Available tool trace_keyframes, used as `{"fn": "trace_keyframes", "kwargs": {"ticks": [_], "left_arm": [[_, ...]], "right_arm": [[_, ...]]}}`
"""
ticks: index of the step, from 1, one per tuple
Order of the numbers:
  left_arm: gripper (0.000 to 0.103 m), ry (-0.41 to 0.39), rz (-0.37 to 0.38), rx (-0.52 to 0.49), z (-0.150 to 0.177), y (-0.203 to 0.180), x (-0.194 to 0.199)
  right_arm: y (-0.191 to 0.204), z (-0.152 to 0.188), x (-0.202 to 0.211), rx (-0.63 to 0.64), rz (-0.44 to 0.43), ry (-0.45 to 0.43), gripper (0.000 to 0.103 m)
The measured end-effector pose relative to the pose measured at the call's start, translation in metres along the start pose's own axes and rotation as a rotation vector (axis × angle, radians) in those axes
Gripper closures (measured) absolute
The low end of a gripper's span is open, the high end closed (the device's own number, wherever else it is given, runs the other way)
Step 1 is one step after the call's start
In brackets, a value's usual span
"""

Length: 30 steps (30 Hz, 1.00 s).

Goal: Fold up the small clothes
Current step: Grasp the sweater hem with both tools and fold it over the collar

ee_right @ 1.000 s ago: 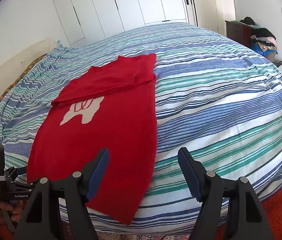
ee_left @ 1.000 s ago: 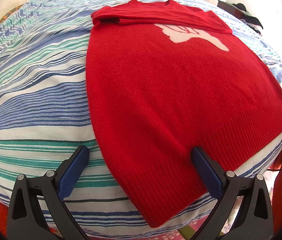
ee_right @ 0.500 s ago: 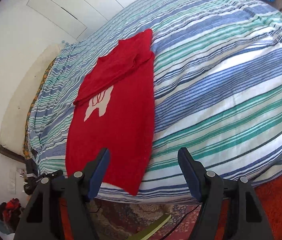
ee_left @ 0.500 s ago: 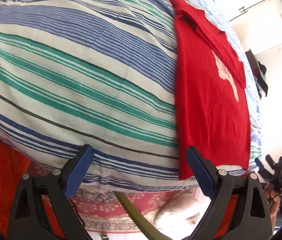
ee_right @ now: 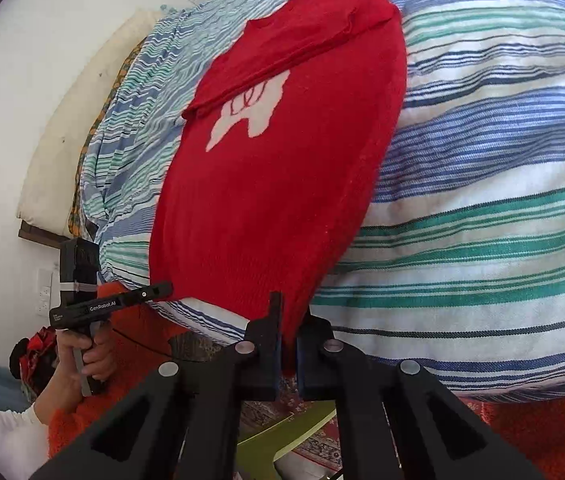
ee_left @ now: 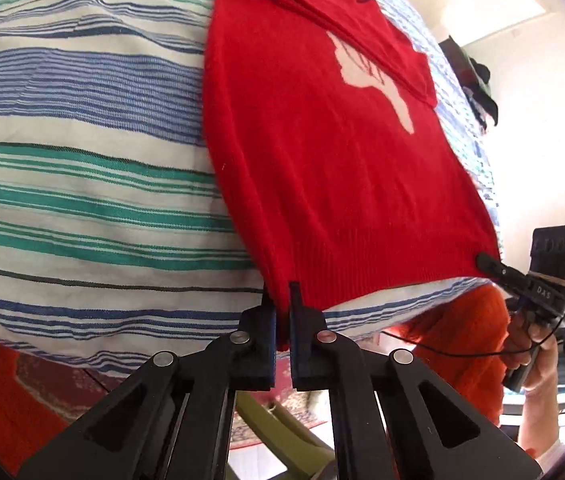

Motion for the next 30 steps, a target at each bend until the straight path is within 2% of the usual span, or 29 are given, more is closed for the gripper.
{"fn": "trace_keyframes", "kwargs": {"ticks": [2, 4, 8, 11, 15, 17, 18, 19, 20, 21, 23, 26, 27, 29, 30], "left_arm": [[0.101, -0.026, 0.082, 0.016, -0.008, -0.005, 0.019], [0.101, -0.056, 0.136, 0.028, -0.03, -0.01, 0.035], [0.101, -0.118, 0.212, 0.076, -0.117, -0.014, 0.053], [0.101, -0.169, 0.166, 0.09, -0.201, -0.024, 0.052], [0.098, -0.266, 0.089, 0.143, -0.315, -0.031, 0.048], [0.082, -0.264, 0.023, 0.214, -0.362, -0.023, 0.038], [0.063, -0.236, -0.027, 0.259, -0.378, -0.016, 0.032], [0.051, -0.221, -0.077, 0.294, -0.388, -0.008, 0.03], [0.051, -0.235, -0.107, 0.307, -0.392, -0.001, 0.032], [0.051, -0.255, -0.124, 0.31, -0.393, 0.005, 0.035], [0.051, -0.303, -0.128, 0.284, -0.381, 0.013, 0.045], [0.051, -0.375, -0.144, 0.167, -0.338, 0.004, 0.047], [0.051, -0.377, -0.128, 0.117, -0.321, -0.003, 0.043], [0.051, -0.336, -0.089, 0.006, -0.295, -0.02, 0.02], [0.057, -0.291, -0.103, -0.051, -0.283, -0.028, 0.002]], "right_arm": [[0.004, -0.007, 0.016, -0.014, -0.04, -0.058, 0.098], [0.005, -0.02, 0.03, -0.036, -0.077, -0.119, 0.098], [-0.003, -0.074, 0.039, -0.084, -0.103, -0.209, 0.098], [-0.01, -0.137, 0.04, -0.099, -0.078, -0.257, 0.098], [-0.02, -0.241, 0.037, -0.115, -0.038, -0.312, 0.098], [-0.023, -0.297, 0.032, -0.114, -0.037, -0.353, 0.097], [-0.025, -0.32, 0.026, -0.116, -0.015, -0.362, 0.093], [-0.029, -0.339, 0.022, -0.136, 0.051, -0.373, 0.072], [-0.034, -0.35, 0.02, -0.175, 0.11, -0.39, 0.04], [-0.041, -0.355, 0.02, -0.209, 0.127, -0.404, 0.032], [-0.05, -0.354, 0.023, -0.22, 0.114, -0.425, 0.032], [-0.05, -0.331, 0.029, -0.123, 0.143, -0.428, 0.034], [-0.046, -0.32, 0.03, -0.07, 0.162, -0.421, 0.035], [-0.032, -0.296, 0.026, 0.065, 0.159, -0.383, 0.044], [-0.026, -0.281, 0.02, 0.142, 0.138, -0.347, 0.047]]}}
Point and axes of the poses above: each gripper's, at about its wrist camera, not at the fingertips, and x roughly against the way its jaws point, y to its left, z to its underside, the point moved 1 cm from there along -x, roughly the way its jaws point, and after that the axes turned 8 degrees about y, right-handed, at the moved point
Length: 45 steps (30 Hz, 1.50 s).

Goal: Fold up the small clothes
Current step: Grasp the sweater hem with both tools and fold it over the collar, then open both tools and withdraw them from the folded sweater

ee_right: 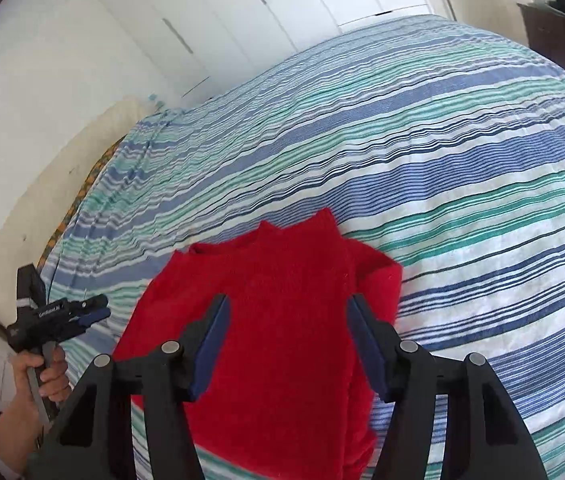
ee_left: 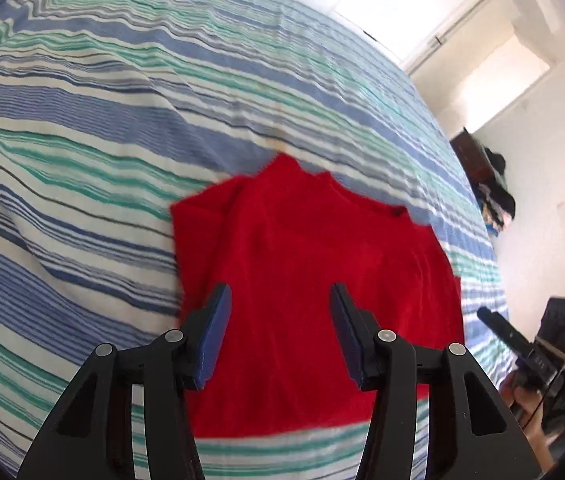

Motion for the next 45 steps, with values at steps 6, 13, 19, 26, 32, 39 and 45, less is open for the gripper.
{"fn": "trace_keyframes", "kwargs": {"ticks": [6, 13, 19, 26, 32, 39, 45], "left_arm": [[0.081, 0.121, -0.097, -0.019, 0.049, 0.017, -0.027], [0.023, -0.017, -0.148, 0.003, 0.076, 0.023, 0.03], [0.029, 0.038, -0.324, 0.084, 0.135, 0.054, 0.035], [0.008, -0.025, -0.498, 0.01, 0.183, 0.05, 0.029], [0.005, -0.067, -0.559, -0.032, 0.199, 0.047, 0.019], [0.005, -0.068, -0.536, -0.035, 0.202, 0.049, 0.018], [0.005, -0.075, -0.534, -0.04, 0.204, 0.049, 0.018]], "right_arm": [[-0.011, 0.087, -0.046, 0.117, 0.11, 0.292, 0.084], [0.05, 0.069, 0.011, 0.239, 0.124, 0.113, 0.077], [0.011, 0.095, -0.045, 0.044, 0.174, 0.276, 0.066], [0.071, 0.134, 0.044, 0.053, 0.207, -0.017, 0.025], [0.062, 0.228, 0.016, -0.049, 0.308, 0.1, 0.024], [0.069, 0.237, 0.011, 0.065, 0.398, 0.081, 0.018], [0.075, 0.243, 0.0, 0.099, 0.426, 0.052, 0.017]]}}
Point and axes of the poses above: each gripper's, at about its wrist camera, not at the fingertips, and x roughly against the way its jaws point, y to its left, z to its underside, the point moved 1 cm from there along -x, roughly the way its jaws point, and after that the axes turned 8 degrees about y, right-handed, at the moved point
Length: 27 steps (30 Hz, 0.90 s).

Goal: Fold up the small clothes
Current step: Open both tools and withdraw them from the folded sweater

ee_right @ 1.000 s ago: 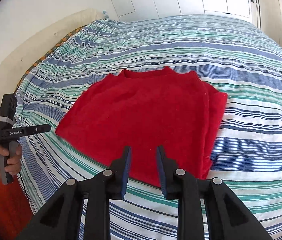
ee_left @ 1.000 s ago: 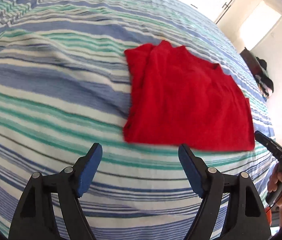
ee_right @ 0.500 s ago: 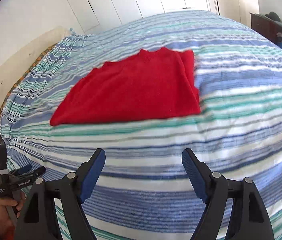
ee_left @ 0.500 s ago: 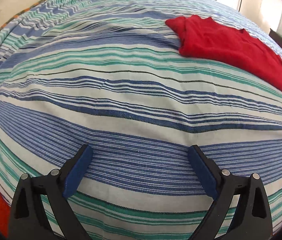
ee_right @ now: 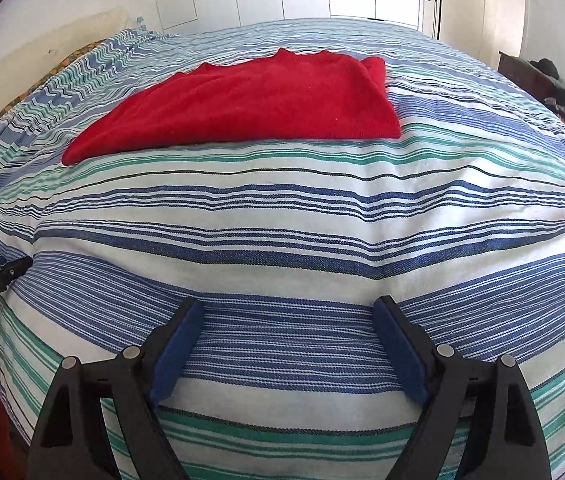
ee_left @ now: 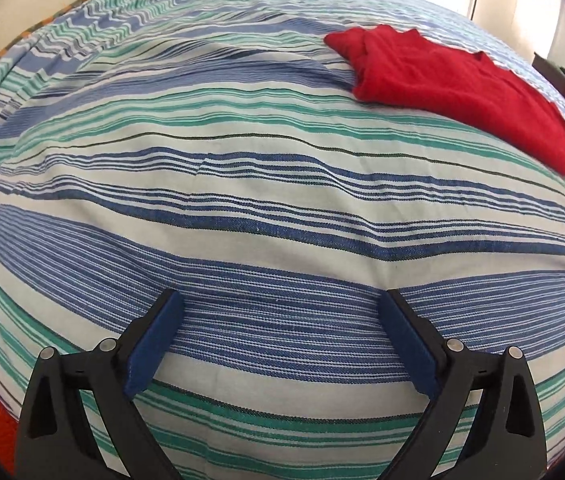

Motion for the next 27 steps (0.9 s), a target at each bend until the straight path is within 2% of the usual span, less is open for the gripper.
{"fn": "trace_keyframes", "kwargs": {"ticks": [10, 23, 25, 27], "left_arm": [[0.004, -0.008, -0.004, -0.019, 0.003, -0.001, -0.001], [0.003, 0.009, 0.005, -0.047, 0.001, -0.002, -0.002], [0.002, 0.026, 0.022, -0.04, -0.002, 0.001, -0.002], [0.003, 0.077, 0.066, -0.025, -0.008, 0.007, 0.005]], "right_arm": [[0.006, -0.004, -0.004, 0.012, 0.01, 0.028, 0.016], [0.007, -0.013, -0.009, 0.013, 0.01, 0.112, 0.016], [0.007, -0.012, -0.008, 0.014, 0.008, 0.103, 0.016], [0.006, -0.011, -0.008, 0.013, 0.003, 0.098, 0.015]]}}
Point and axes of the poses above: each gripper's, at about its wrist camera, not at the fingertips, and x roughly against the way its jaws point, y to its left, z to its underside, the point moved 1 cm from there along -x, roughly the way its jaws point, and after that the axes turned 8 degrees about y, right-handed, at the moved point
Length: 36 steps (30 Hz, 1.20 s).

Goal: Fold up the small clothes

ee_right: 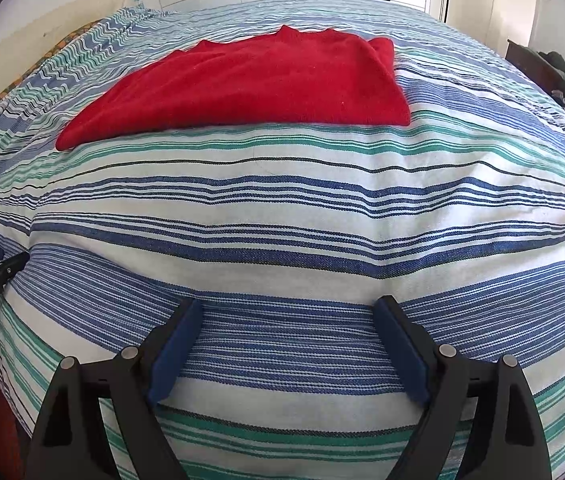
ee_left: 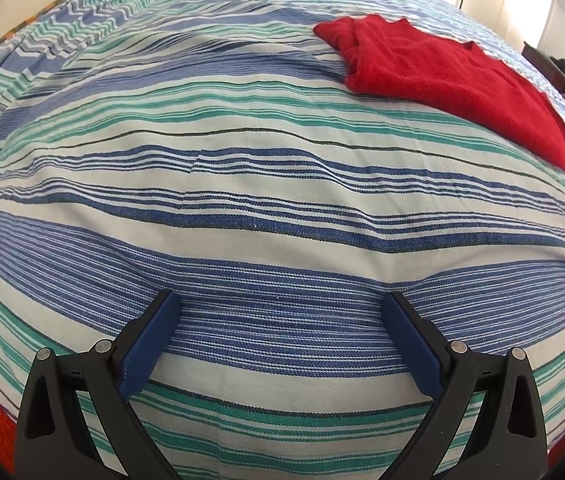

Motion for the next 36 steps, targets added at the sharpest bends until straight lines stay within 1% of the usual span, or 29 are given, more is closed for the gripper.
{"fn": "trace_keyframes", "kwargs": {"ticks": [1, 2, 4, 6, 7, 9, 11, 13, 15, 18, 20, 21, 22, 24, 28, 29, 30, 33, 36], "left_arm": [[0.004, 0.023, 0.036, 0.025, -0.004, 0.005, 0.007], [0.005, 0.022, 0.099, 0.063, -0.008, 0.012, 0.017], [0.006, -0.009, 0.253, 0.136, -0.025, 0.026, 0.037], [0.006, -0.029, 0.324, 0.175, -0.057, 0.03, 0.049], [0.005, -0.033, 0.349, 0.174, -0.076, 0.027, 0.051], [0.005, -0.008, 0.39, 0.152, -0.117, 0.016, 0.043], [0.005, 0.019, 0.378, 0.127, -0.153, 0.001, 0.024], [0.006, 0.051, 0.336, 0.116, -0.183, -0.013, -0.002], [0.007, 0.101, 0.303, 0.147, -0.204, -0.022, -0.032], [0.021, 0.157, 0.3, 0.21, -0.217, -0.025, -0.065], [0.038, 0.137, 0.312, 0.233, -0.221, -0.025, -0.07], [0.073, 0.139, 0.336, 0.231, -0.222, -0.025, -0.071], [0.095, 0.162, 0.383, 0.232, -0.225, -0.024, -0.071], [0.096, 0.148, 0.383, 0.238, -0.229, -0.024, -0.058], [0.097, 0.127, 0.308, 0.204, -0.238, -0.04, -0.021], [0.098, 0.12, 0.329, 0.194, -0.24, -0.048, -0.01], [0.098, 0.111, 0.367, 0.183, -0.243, -0.06, 0.002], [0.098, 0.065, 0.37, 0.081, -0.252, -0.115, 0.038], [0.098, 0.049, 0.391, -0.024, -0.258, -0.184, 0.058]], "right_arm": [[0.0, 0.0, 0.0, 0.0, -0.004, -0.003, 0.015], [-0.001, 0.001, 0.001, -0.001, -0.009, -0.006, 0.015], [-0.002, 0.003, 0.002, 0.0, -0.015, -0.017, 0.015], [-0.002, 0.006, 0.002, -0.004, -0.019, -0.039, 0.015], [-0.002, 0.007, 0.002, -0.005, -0.018, -0.049, 0.015], [-0.001, 0.007, 0.002, -0.001, -0.016, -0.052, 0.014], [0.0, 0.005, 0.002, 0.003, -0.02, -0.044, 0.013], [-0.001, 0.005, 0.002, 0.008, -0.027, -0.042, 0.012], [0.0, 0.006, 0.002, 0.012, -0.026, -0.047, 0.012], [0.0, 0.006, 0.002, 0.012, -0.024, -0.051, 0.012], [0.0, 0.006, 0.002, 0.012, -0.025, -0.054, 0.011], [0.0, 0.006, 0.002, 0.013, -0.025, -0.054, 0.011], [0.0, 0.006, 0.001, 0.015, -0.026, -0.054, 0.01], [0.0, 0.006, 0.001, 0.018, -0.032, -0.053, 0.008], [0.001, 0.005, 0.0, 0.023, -0.043, -0.051, 0.005], [0.0, 0.005, 0.0, 0.022, -0.045, -0.051, 0.005], [0.0, 0.005, 0.001, 0.022, -0.047, -0.051, 0.005], [0.0, 0.005, 0.001, 0.02, -0.058, -0.047, 0.005], [0.0, 0.004, 0.001, 0.022, -0.062, -0.042, 0.004]]}}
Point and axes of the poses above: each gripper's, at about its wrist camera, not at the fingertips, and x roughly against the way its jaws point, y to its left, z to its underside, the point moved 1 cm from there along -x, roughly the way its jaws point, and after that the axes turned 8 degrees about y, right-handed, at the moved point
